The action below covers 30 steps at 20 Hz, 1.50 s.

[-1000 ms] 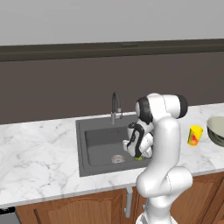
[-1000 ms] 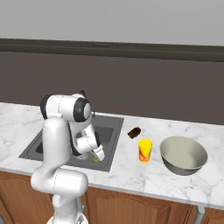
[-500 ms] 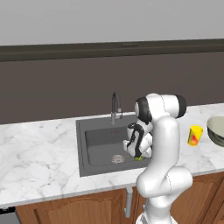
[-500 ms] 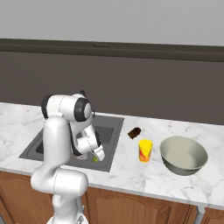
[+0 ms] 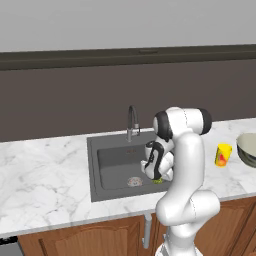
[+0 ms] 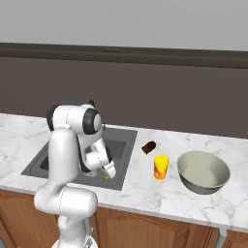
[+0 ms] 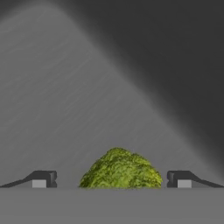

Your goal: Remove the broccoli and sweet potato from the sink. Then move the bowl and cup from the counter to the sink for washing.

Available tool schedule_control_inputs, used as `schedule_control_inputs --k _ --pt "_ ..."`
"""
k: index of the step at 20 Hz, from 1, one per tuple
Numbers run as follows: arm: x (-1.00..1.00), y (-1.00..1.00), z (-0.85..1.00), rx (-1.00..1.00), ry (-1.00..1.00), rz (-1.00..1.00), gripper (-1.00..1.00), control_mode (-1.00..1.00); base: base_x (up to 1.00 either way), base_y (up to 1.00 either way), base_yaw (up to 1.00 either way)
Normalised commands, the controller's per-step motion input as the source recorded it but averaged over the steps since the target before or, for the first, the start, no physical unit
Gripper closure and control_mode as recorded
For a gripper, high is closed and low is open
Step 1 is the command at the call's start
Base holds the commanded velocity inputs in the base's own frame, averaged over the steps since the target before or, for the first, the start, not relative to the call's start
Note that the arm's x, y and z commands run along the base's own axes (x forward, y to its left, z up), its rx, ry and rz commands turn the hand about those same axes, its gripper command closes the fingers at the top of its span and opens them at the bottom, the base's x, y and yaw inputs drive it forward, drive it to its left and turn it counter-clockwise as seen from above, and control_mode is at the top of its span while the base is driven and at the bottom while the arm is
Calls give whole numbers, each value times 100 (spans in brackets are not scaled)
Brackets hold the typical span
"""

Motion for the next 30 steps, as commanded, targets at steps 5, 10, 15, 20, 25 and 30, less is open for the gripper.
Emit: schedule_control_inputs --k 5,10,15,20,25,30 --pt "0 -5 -12 0 8 0 100 -100 0 0 0" --pt "0 -10 -12 1 10 0 100 -100 0 0 0" --pt "0 -14 -6 4 5 0 100 -100 0 0 0" --pt "0 -10 0 6 1 0 100 -100 0 0 0" --pt "-2 -12 4 5 0 0 100 -100 0 0 0" --pt "-4 -14 14 6 0 0 100 -100 0 0 0"
